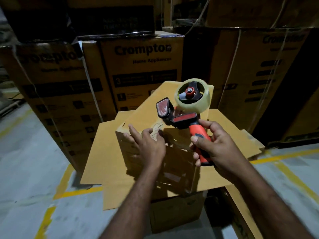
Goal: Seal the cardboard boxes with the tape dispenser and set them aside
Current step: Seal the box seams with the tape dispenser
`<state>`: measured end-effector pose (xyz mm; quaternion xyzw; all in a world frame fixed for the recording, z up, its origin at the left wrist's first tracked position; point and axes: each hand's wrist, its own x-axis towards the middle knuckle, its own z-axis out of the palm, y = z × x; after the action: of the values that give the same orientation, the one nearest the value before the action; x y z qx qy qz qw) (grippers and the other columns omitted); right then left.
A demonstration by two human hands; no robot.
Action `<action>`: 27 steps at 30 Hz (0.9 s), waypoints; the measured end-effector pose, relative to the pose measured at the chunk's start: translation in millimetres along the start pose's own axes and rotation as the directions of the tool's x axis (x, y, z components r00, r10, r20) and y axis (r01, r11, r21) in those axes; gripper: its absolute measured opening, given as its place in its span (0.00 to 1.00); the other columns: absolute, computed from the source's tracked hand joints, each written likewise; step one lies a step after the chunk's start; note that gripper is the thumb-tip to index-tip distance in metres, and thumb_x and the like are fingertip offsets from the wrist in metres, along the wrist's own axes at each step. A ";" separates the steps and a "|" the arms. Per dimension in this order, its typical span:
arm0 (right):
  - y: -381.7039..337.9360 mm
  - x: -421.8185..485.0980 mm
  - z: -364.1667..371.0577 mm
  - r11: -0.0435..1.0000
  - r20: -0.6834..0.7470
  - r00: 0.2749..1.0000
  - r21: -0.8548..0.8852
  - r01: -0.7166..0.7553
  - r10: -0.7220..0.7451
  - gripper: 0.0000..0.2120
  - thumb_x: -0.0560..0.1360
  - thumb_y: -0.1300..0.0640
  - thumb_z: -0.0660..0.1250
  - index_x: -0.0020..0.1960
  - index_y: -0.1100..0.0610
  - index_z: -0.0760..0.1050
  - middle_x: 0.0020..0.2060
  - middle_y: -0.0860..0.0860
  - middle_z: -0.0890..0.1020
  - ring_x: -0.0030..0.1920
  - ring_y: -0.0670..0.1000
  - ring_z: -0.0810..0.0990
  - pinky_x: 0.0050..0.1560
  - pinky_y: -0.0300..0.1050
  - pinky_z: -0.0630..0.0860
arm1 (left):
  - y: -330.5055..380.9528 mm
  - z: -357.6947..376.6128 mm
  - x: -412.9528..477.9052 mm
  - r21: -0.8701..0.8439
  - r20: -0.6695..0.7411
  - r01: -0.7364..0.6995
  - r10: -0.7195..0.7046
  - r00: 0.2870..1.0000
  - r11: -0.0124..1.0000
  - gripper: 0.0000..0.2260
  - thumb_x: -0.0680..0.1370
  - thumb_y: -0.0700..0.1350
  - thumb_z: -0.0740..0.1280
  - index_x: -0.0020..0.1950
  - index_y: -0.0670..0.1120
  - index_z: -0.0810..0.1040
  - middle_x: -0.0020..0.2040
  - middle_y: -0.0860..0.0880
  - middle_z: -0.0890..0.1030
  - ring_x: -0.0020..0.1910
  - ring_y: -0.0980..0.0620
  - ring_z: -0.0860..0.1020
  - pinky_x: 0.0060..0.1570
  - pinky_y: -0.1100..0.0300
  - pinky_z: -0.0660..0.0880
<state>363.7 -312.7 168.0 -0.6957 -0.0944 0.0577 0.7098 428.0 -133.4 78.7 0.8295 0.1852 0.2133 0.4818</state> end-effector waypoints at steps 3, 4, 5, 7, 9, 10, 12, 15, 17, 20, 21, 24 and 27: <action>1.7 10.2 -4.5 0.998 0.065 0.998 0.069 -0.010 0.006 0.28 0.77 0.63 0.68 0.72 0.46 0.64 0.45 0.62 0.79 0.34 0.55 0.79 0.31 0.48 0.78 | -10.8 8.9 16.7 -0.166 -0.022 -0.118 0.116 0.993 0.979 0.11 0.81 0.38 0.65 0.62 0.47 0.75 0.82 0.55 0.37 0.78 0.49 0.27 0.73 0.53 0.58; 1.5 13.0 -7.7 0.996 0.081 0.997 0.084 -0.014 0.008 0.28 0.77 0.63 0.68 0.72 0.46 0.64 0.45 0.62 0.79 0.34 0.56 0.79 0.30 0.48 0.78 | -19.8 3.9 28.7 -0.208 -0.005 -0.149 0.151 0.989 0.967 0.12 0.81 0.38 0.66 0.62 0.49 0.75 0.82 0.57 0.38 0.78 0.49 0.27 0.74 0.53 0.57; 1.5 16.0 -11.1 0.995 0.097 0.995 0.095 -0.020 0.011 0.28 0.77 0.63 0.68 0.72 0.46 0.64 0.45 0.62 0.79 0.34 0.56 0.79 0.30 0.48 0.78 | -26.6 -5.7 40.6 -0.213 0.033 -0.159 0.170 0.985 0.964 0.12 0.80 0.41 0.67 0.61 0.54 0.75 0.82 0.59 0.40 0.79 0.49 0.29 0.76 0.52 0.55; 1.5 21.5 -19.0 0.994 0.127 0.992 0.103 -0.025 0.012 0.29 0.77 0.63 0.69 0.72 0.45 0.64 0.45 0.62 0.79 0.34 0.56 0.79 0.30 0.48 0.78 | -34.2 -25.1 62.8 -0.215 0.107 -0.146 0.172 0.979 0.966 0.13 0.77 0.49 0.68 0.59 0.63 0.75 0.81 0.63 0.42 0.81 0.48 0.38 0.78 0.45 0.57; 2.1 25.4 -23.7 0.995 0.143 0.990 0.096 -0.026 0.012 0.29 0.76 0.63 0.69 0.71 0.43 0.65 0.46 0.62 0.80 0.35 0.56 0.79 0.31 0.49 0.78 | -36.2 -42.5 76.5 -0.203 0.185 -0.117 0.155 0.970 0.972 0.18 0.76 0.51 0.67 0.66 0.59 0.75 0.82 0.60 0.42 0.79 0.58 0.43 0.78 0.48 0.57; 1.9 28.0 -26.7 0.996 0.154 0.988 0.090 -0.026 0.012 0.29 0.76 0.62 0.69 0.71 0.42 0.65 0.46 0.63 0.80 0.35 0.57 0.79 0.31 0.49 0.79 | -35.0 -47.6 80.1 -0.176 0.229 -0.100 0.139 0.964 0.979 0.21 0.77 0.50 0.66 0.71 0.53 0.74 0.82 0.58 0.41 0.74 0.65 0.43 0.76 0.52 0.55; 2.0 34.0 -31.4 0.998 0.174 0.985 0.068 -0.019 0.007 0.29 0.76 0.62 0.70 0.70 0.41 0.65 0.48 0.63 0.79 0.35 0.57 0.80 0.32 0.50 0.79 | -33.6 -56.4 85.1 -0.114 0.310 -0.098 0.129 0.942 0.989 0.27 0.78 0.51 0.64 0.76 0.47 0.70 0.82 0.59 0.40 0.72 0.66 0.37 0.76 0.47 0.54; 2.3 44.2 -34.7 0.999 0.200 0.980 0.041 -0.002 -0.007 0.29 0.76 0.62 0.70 0.70 0.41 0.65 0.48 0.63 0.79 0.35 0.56 0.80 0.33 0.50 0.79 | -32.7 -67.4 93.8 -0.153 0.356 -0.042 0.094 0.930 0.987 0.22 0.83 0.39 0.64 0.77 0.46 0.69 0.83 0.58 0.43 0.79 0.58 0.39 0.76 0.48 0.55; 2.8 48.7 -35.8 1.000 0.215 0.976 0.029 0.012 -0.018 0.28 0.77 0.61 0.70 0.69 0.40 0.66 0.49 0.63 0.79 0.35 0.56 0.80 0.33 0.50 0.79 | -30.6 -71.5 98.7 -0.193 0.325 0.015 0.050 0.944 0.981 0.21 0.81 0.34 0.62 0.74 0.47 0.73 0.83 0.56 0.48 0.77 0.60 0.46 0.75 0.51 0.57; 2.9 51.7 -37.5 0.999 0.244 0.969 0.021 0.034 -0.038 0.27 0.77 0.60 0.70 0.68 0.38 0.66 0.50 0.63 0.78 0.35 0.55 0.81 0.34 0.50 0.79 | -29.4 -73.7 107.3 -0.254 0.263 0.063 0.006 0.965 0.965 0.20 0.73 0.35 0.64 0.61 0.50 0.80 0.82 0.54 0.57 0.82 0.51 0.43 0.74 0.45 0.62; 2.7 52.6 -37.7 0.999 0.253 0.967 0.015 0.041 -0.043 0.27 0.77 0.60 0.70 0.67 0.38 0.66 0.50 0.63 0.78 0.35 0.55 0.81 0.34 0.50 0.80 | -28.0 -73.9 108.8 -0.264 0.246 0.080 -0.013 0.969 0.961 0.20 0.71 0.35 0.63 0.59 0.50 0.81 0.82 0.53 0.59 0.82 0.48 0.42 0.72 0.44 0.63; 3.3 55.5 -34.3 0.997 0.251 0.966 -0.033 0.076 -0.065 0.27 0.77 0.60 0.70 0.68 0.37 0.65 0.54 0.60 0.76 0.35 0.55 0.82 0.34 0.50 0.81 | -9.1 -72.3 106.1 -0.128 0.182 0.091 -0.067 0.981 0.988 0.21 0.74 0.30 0.61 0.59 0.50 0.80 0.82 0.47 0.59 0.82 0.45 0.46 0.64 0.47 0.69; 6.5 61.9 -25.9 0.984 0.207 0.973 -0.122 0.132 -0.105 0.27 0.77 0.57 0.71 0.69 0.35 0.65 0.55 0.53 0.75 0.38 0.58 0.83 0.35 0.51 0.82 | 23.5 -64.8 92.2 0.161 -0.044 0.032 -0.025 0.999 0.986 0.19 0.78 0.35 0.62 0.67 0.50 0.78 0.76 0.42 0.69 0.73 0.42 0.70 0.64 0.44 0.75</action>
<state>429.9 -324.6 164.4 -0.7258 -0.2102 0.0780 0.6503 473.4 -50.4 144.3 0.8585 0.2238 0.2077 0.4119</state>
